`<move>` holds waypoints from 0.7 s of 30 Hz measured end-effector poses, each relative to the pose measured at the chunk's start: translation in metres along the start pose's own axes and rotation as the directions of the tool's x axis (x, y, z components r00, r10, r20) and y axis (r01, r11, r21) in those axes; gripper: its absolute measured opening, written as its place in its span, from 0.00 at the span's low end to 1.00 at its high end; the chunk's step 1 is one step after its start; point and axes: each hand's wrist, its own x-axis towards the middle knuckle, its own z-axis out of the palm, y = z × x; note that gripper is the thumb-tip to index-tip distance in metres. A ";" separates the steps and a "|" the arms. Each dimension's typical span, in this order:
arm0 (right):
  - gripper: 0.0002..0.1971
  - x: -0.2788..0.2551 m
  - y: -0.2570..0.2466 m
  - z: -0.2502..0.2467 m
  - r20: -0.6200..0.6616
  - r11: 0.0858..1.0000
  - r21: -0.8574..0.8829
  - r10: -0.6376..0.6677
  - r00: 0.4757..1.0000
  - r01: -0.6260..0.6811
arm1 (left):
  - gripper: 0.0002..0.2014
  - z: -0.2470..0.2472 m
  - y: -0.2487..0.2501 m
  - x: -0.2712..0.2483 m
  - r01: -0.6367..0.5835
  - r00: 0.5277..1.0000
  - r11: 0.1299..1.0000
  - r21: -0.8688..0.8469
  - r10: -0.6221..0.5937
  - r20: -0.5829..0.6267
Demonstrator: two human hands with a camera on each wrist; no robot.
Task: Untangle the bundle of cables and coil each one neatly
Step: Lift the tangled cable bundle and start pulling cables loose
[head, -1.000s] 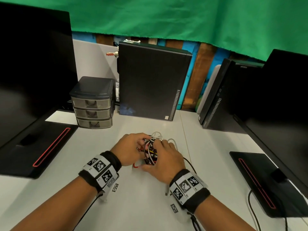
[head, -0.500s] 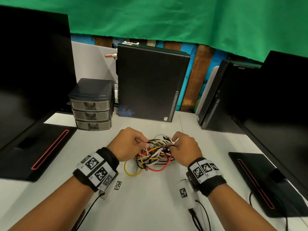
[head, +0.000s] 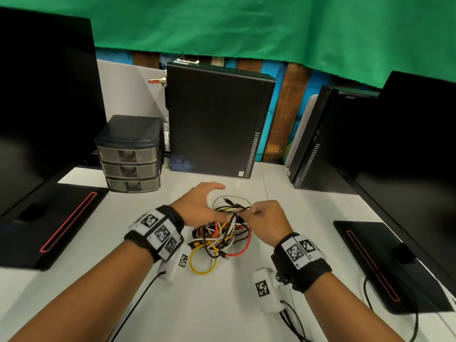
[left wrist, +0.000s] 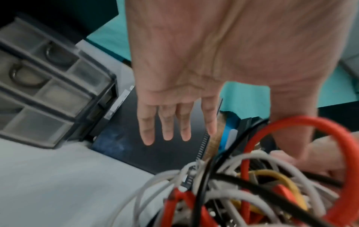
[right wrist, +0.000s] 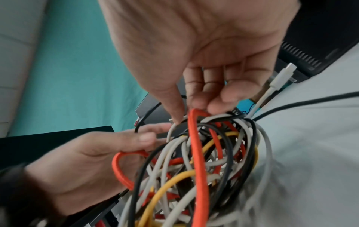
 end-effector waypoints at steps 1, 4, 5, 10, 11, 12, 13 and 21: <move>0.15 -0.001 -0.002 0.001 0.055 1.000 -0.010 -0.026 0.998 0.027 | 0.44 0.002 0.000 0.007 0.033 0.994 0.999 0.021 -0.035 0.100; 0.12 -0.007 -0.007 0.001 0.192 0.989 -0.119 -0.060 0.980 0.083 | 0.51 0.004 0.003 0.021 0.089 0.947 0.992 0.092 -0.113 0.301; 0.14 -0.008 -0.008 0.001 0.191 0.980 -0.177 -0.054 0.980 0.088 | 0.53 0.002 0.003 0.022 0.101 0.932 0.987 0.122 -0.137 0.336; 0.19 -0.006 -0.007 -0.002 0.231 0.947 -0.311 -0.002 0.973 0.076 | 0.54 0.005 -0.003 0.018 0.181 0.861 0.963 0.198 -0.252 0.441; 0.18 -0.007 -0.007 -0.003 0.274 0.937 -0.335 -0.001 0.962 0.097 | 0.51 0.009 -0.004 0.015 0.195 0.868 0.959 0.205 -0.266 0.420; 0.16 -0.008 -0.007 -0.003 0.304 0.928 -0.353 -0.008 0.953 0.121 | 0.48 0.013 -0.006 0.013 0.216 0.880 0.958 0.188 -0.274 0.387; 0.15 -0.009 -0.005 -0.004 0.317 0.921 -0.363 -0.021 0.948 0.142 | 0.45 0.015 -0.008 0.012 0.242 0.891 0.956 0.163 -0.286 0.352; 0.15 -0.020 0.001 -0.010 0.318 0.927 -0.334 -0.056 0.946 0.167 | 0.29 0.030 -0.017 0.008 0.317 0.936 0.948 -0.015 -0.310 0.166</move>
